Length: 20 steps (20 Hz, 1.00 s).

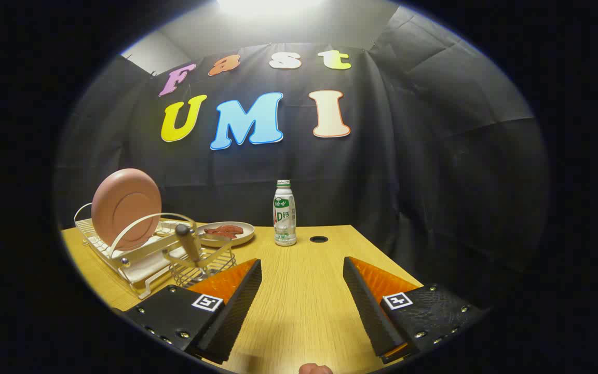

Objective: Take the plate from the dish rack, then take the spoon from the basket and place it into the plate.

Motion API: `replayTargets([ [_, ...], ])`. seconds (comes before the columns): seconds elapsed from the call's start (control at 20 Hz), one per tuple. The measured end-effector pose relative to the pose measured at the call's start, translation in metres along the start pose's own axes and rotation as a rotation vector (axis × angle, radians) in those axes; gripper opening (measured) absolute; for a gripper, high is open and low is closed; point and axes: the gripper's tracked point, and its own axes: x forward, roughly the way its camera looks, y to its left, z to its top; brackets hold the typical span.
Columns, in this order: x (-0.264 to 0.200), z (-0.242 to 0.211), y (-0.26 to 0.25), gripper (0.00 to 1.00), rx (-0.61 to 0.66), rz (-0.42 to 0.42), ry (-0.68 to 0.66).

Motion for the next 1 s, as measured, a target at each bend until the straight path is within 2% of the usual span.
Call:
replayTargets([
  [0.2, 0.000, 0.029, -0.007, 0.96, 0.000, -0.022, -0.018],
  [0.5, -0.039, 0.090, 0.003, 0.96, -0.026, -0.043, -0.015],
  [0.75, -0.072, 0.155, 0.033, 0.96, -0.026, -0.053, -0.028],
  [1.0, -0.085, 0.190, 0.059, 0.96, -0.045, -0.044, 0.004],
])
